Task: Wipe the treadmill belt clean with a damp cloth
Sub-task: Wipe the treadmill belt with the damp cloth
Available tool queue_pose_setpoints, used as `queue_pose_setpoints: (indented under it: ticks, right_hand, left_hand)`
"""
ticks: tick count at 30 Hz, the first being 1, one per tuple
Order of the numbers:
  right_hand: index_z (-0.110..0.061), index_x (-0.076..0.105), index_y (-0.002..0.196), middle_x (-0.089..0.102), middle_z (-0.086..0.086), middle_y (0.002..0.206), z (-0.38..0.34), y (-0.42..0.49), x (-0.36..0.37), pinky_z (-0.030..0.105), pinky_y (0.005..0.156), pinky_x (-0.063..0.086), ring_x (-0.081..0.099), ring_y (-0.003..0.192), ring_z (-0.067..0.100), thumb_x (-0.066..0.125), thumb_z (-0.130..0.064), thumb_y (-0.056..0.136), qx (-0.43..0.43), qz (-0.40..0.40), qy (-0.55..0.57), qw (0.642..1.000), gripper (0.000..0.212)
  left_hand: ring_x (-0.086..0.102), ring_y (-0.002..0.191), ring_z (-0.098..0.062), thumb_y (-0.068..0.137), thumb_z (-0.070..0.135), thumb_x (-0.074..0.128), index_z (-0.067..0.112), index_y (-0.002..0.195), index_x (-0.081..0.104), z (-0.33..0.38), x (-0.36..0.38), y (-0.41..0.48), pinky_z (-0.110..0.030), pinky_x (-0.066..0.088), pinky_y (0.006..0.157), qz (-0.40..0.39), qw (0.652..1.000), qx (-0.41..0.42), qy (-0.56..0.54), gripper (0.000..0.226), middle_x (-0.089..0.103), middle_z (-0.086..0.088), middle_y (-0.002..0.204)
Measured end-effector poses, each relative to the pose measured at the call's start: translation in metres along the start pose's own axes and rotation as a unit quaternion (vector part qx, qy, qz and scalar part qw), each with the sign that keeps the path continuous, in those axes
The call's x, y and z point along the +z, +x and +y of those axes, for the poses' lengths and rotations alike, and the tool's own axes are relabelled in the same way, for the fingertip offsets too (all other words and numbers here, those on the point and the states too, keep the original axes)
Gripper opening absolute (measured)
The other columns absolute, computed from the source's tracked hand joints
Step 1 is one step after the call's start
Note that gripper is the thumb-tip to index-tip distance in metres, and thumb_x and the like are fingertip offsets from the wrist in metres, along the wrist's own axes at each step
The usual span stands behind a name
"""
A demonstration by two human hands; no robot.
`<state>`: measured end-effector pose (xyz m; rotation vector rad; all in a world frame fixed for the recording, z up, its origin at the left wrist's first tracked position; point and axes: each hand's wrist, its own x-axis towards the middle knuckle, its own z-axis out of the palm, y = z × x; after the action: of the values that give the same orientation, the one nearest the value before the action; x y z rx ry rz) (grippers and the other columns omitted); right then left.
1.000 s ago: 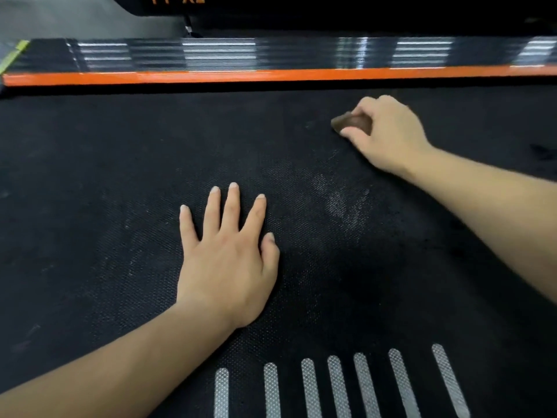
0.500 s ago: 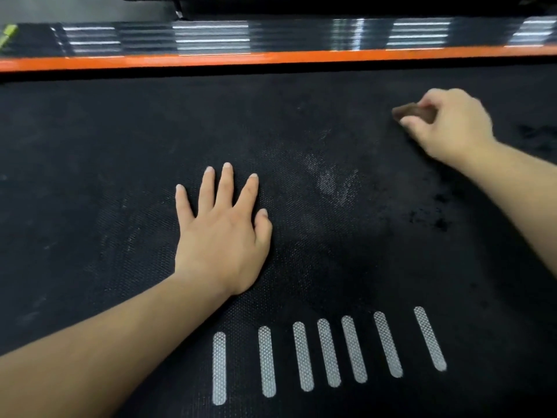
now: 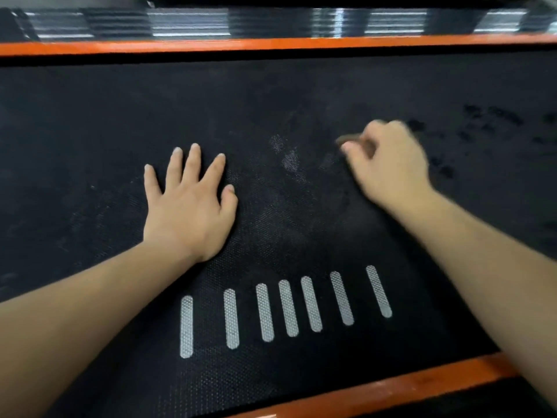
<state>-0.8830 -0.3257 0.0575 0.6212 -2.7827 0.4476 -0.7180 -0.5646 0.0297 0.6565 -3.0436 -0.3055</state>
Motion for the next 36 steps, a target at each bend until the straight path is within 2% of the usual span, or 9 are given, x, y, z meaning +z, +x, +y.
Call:
queue_pose_setpoints:
  ticks: [5,11,15,17,23,28,31,34,36]
  right_hand:
    - [-0.022,0.058,0.082,0.048,-0.005,0.082,-0.022,-0.084,-0.025,0.034,0.067,0.045,0.051,0.079,0.017,0.051,-0.05,0.09,-0.216,-0.133,0.084,0.964,0.03]
    - [-0.017,0.062,0.092,0.047,0.0,0.089,0.007,-0.049,-0.017,0.036,0.072,0.044,0.057,0.089,0.031,0.055,-0.049,0.093,-0.007,-0.008,0.02,1.0,0.033]
    - [-0.02,0.065,0.087,0.049,-0.003,0.084,-0.052,-0.135,-0.035,0.038,0.066,0.049,0.053,0.077,0.02,0.054,-0.048,0.091,-0.2,-0.161,0.159,0.953,0.03]
    - [-0.025,0.064,0.087,0.049,-0.008,0.084,-0.039,-0.127,-0.039,0.035,0.069,0.048,0.053,0.079,0.016,0.055,-0.049,0.09,-0.252,-0.166,0.135,0.944,0.027]
    - [-0.017,0.063,0.095,0.052,0.003,0.092,0.032,-0.069,-0.031,0.035,0.074,0.042,0.057,0.09,0.029,0.056,-0.051,0.091,-0.023,-0.027,0.036,0.999,0.035]
    - [-0.024,0.064,0.09,0.049,-0.006,0.087,-0.009,-0.145,-0.051,0.031,0.067,0.045,0.054,0.08,0.016,0.053,-0.056,0.087,-0.195,-0.167,0.105,0.961,0.034]
    - [-0.027,0.06,0.092,0.05,-0.004,0.086,0.037,-0.102,-0.053,0.034,0.069,0.045,0.058,0.085,0.025,0.051,-0.057,0.089,-0.165,-0.095,0.044,0.981,0.032]
    - [-0.021,0.059,0.093,0.048,0.0,0.089,0.062,-0.081,-0.052,0.035,0.07,0.043,0.058,0.089,0.031,0.058,-0.052,0.09,-0.018,-0.044,0.025,0.999,0.031]
    - [-0.024,0.06,0.09,0.048,-0.001,0.088,0.035,-0.111,-0.051,0.035,0.069,0.044,0.056,0.085,0.026,0.061,-0.051,0.089,-0.052,-0.068,0.045,0.995,0.028]
  left_hand:
    - [-0.006,0.156,-0.024,0.102,0.051,0.019,0.033,0.16,0.016,0.0,0.0,-0.001,-0.059,-0.007,0.122,0.003,1.0,0.0,0.001,0.061,0.004,-0.004,0.17]
    - [-0.005,0.156,-0.025,0.102,0.051,0.019,0.033,0.16,0.018,-0.001,0.0,0.0,-0.059,-0.006,0.122,0.006,1.0,-0.002,0.005,0.06,0.006,-0.005,0.17]
    - [-0.003,0.156,-0.027,0.103,0.05,0.02,0.031,0.16,0.019,0.001,0.0,-0.001,-0.061,-0.004,0.122,0.015,1.0,0.003,0.01,0.06,0.008,-0.007,0.17]
    - [-0.002,0.156,-0.027,0.103,0.05,0.021,0.031,0.16,0.02,0.001,0.0,-0.002,-0.061,-0.003,0.122,0.016,1.0,0.005,0.009,0.06,0.009,-0.007,0.17]
    - [0.001,0.156,-0.028,0.103,0.049,0.025,0.03,0.158,0.026,0.001,0.0,-0.002,-0.061,-0.004,0.122,0.021,1.0,0.011,-0.013,0.058,0.013,-0.008,0.169]
    - [0.023,0.151,-0.028,0.103,0.034,0.041,0.022,0.145,0.048,0.005,-0.01,-0.012,-0.06,0.007,0.122,0.059,0.994,0.05,-0.083,0.044,0.04,-0.005,0.158]
    - [0.033,0.146,-0.03,0.097,0.037,0.043,0.022,0.139,0.055,0.03,-0.012,-0.026,-0.06,0.016,0.121,0.057,0.99,0.1,-0.078,0.046,0.049,-0.006,0.15]
    - [0.01,0.155,-0.028,0.101,0.045,0.034,0.033,0.151,0.039,0.073,0.003,-0.047,-0.057,0.001,0.123,-0.009,0.994,0.07,-0.081,0.052,0.023,-0.007,0.166]
    - [-0.009,0.156,-0.025,0.104,0.048,0.025,0.039,0.157,0.022,0.088,0.014,-0.057,-0.055,-0.011,0.122,-0.025,0.998,0.041,-0.047,0.055,0.002,-0.004,0.17]
